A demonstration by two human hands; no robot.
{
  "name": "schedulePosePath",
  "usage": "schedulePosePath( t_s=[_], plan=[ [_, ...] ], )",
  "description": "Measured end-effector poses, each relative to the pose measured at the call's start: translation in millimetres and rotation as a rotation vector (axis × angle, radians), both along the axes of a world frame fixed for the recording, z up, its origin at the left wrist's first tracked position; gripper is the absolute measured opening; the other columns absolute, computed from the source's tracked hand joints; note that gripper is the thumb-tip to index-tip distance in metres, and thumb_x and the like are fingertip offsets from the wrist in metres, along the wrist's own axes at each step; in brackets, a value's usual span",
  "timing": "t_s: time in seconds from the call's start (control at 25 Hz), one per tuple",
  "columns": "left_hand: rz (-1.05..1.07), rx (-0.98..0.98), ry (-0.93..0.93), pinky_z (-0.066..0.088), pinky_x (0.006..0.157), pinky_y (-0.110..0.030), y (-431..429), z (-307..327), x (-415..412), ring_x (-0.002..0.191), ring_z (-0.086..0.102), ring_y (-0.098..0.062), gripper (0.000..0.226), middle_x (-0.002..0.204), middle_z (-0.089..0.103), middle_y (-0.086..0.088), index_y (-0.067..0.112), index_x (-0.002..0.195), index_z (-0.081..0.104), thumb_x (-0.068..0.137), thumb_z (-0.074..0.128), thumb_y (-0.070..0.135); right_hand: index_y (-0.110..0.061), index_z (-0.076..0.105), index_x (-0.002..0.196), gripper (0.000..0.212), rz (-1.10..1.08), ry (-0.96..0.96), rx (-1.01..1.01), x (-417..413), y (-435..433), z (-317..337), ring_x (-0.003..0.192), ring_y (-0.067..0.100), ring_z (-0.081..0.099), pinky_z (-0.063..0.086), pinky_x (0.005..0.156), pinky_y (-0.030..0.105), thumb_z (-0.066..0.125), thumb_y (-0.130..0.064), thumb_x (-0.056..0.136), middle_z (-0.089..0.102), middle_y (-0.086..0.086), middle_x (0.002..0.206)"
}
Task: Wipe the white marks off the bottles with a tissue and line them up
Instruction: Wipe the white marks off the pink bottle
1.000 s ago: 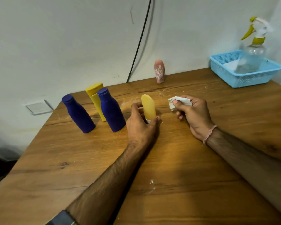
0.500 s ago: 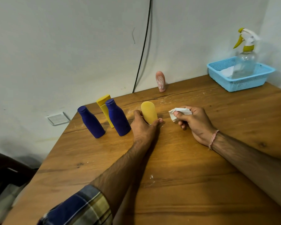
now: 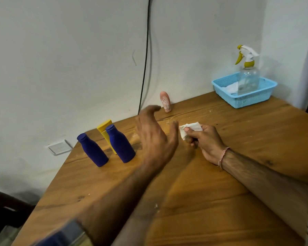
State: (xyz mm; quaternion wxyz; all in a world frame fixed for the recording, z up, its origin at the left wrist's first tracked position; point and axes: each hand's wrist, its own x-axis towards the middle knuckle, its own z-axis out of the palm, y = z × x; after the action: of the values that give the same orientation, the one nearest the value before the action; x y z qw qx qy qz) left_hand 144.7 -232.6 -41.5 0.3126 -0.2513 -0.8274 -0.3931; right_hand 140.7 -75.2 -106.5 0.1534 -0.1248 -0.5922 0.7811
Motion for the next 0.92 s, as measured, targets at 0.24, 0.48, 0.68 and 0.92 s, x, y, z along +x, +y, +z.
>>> schedulePosePath(
  t_s=[0.24,0.48,0.68,0.92],
  plan=[
    [-0.02,-0.417,-0.496,0.05,0.065,-0.023,49,96,-153,0.101,0.062,-0.019,0.024,0.116,0.064,-0.007,0.013,0.115,0.061,0.093,0.071,0.016,-0.004,0.069,0.113,0.02,0.058,-0.026,-0.033,-1,4,-1,0.059,0.011,0.059,0.044,0.049,0.024,0.071,-0.013,0.095,0.07,0.008,0.077],
    [-0.029,-0.887,-0.457,0.054,0.102,-0.038,69,79,-242,0.128,0.058,-0.028,0.052,0.146,0.055,-0.011,0.017,0.146,0.052,0.097,0.066,0.006,-0.008,0.073,0.107,0.015,0.158,-0.043,0.01,-3,7,-4,0.06,0.012,0.059,0.043,0.052,0.025,0.073,-0.015,0.093,0.07,0.008,0.073],
    [-0.025,-0.812,-0.332,0.053,0.083,-0.029,77,49,-268,0.117,0.061,-0.027,0.03,0.134,0.063,-0.013,0.011,0.129,0.066,0.101,0.057,0.004,-0.011,0.073,0.105,0.013,0.158,-0.058,0.012,-5,8,-3,0.062,0.013,0.06,0.046,0.055,0.026,0.072,-0.017,0.094,0.071,0.011,0.078],
    [-0.121,-0.572,-0.269,0.054,0.08,-0.025,58,76,-239,0.105,0.065,-0.021,0.026,0.118,0.068,-0.009,0.011,0.124,0.066,0.098,0.065,0.014,-0.01,0.071,0.107,0.014,0.131,-0.061,-0.022,-2,8,0,0.062,0.012,0.061,0.046,0.056,0.025,0.071,-0.014,0.094,0.072,0.011,0.082]
  ],
)
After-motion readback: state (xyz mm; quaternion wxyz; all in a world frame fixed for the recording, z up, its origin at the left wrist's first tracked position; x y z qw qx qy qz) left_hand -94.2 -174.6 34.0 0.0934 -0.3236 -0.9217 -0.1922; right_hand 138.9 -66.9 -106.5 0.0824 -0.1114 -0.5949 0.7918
